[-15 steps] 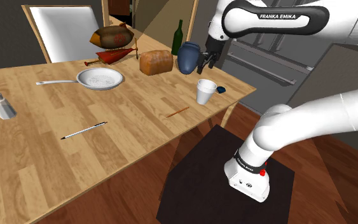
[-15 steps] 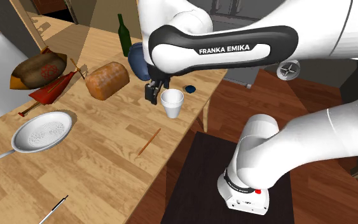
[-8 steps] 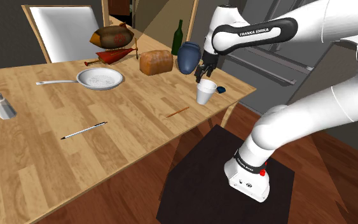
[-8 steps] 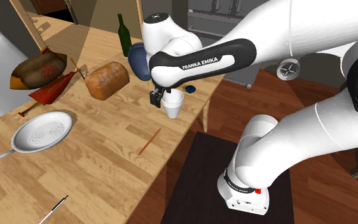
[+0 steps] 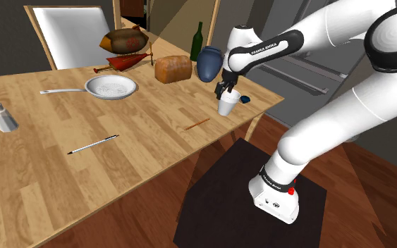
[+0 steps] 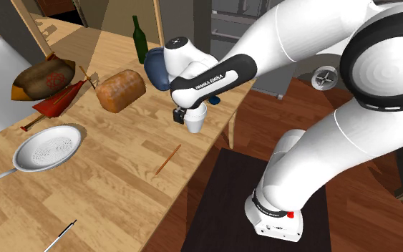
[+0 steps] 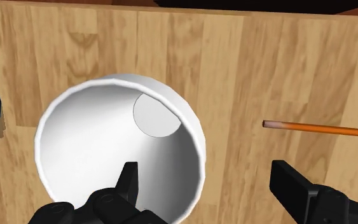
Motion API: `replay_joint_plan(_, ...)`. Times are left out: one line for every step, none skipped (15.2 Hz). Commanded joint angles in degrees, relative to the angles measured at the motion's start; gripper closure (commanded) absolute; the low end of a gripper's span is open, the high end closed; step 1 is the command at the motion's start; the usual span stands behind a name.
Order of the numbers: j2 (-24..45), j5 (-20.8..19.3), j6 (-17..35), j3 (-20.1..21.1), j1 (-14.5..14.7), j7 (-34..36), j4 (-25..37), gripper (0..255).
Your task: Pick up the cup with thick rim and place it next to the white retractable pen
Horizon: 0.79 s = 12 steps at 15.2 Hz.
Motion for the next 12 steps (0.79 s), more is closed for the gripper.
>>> replay_joint_plan(1.23,-0.36,1.83,-0.27,-0.21,0.1,-0.56,0)
replay_joint_plan(1.82,-0.51,2.72,-0.39,-0.3,0.16,-0.85,0)
replay_joint_plan(2.43,-0.65,3.62,-0.51,-0.39,0.23,-1.13,0)
replay_joint_plan(3.05,-0.8,4.52,-0.63,-0.47,0.29,-1.4,0)
replay_joint_plan(4.06,-1.03,5.94,-0.81,-0.61,0.4,-1.79,0)
replay_joint_plan(4.06,-1.03,5.94,-0.81,-0.61,0.4,-1.79,0)
replay_joint_plan(4.06,-1.03,5.94,-0.81,-0.61,0.4,-1.79,0)
replay_joint_plan(4.06,-1.03,5.94,-0.81,-0.61,0.4,-1.79,0)
replay_joint_plan(4.06,-1.03,5.94,-0.81,-0.61,0.4,-1.79,0)
replay_joint_plan(4.06,-1.03,5.94,-0.81,-0.61,0.4,-1.79,0)
replay_joint_plan(4.06,-1.03,5.94,-0.81,-0.61,0.4,-1.79,0)
replay_joint_plan(4.06,-1.03,5.94,-0.81,-0.61,0.4,-1.79,0)
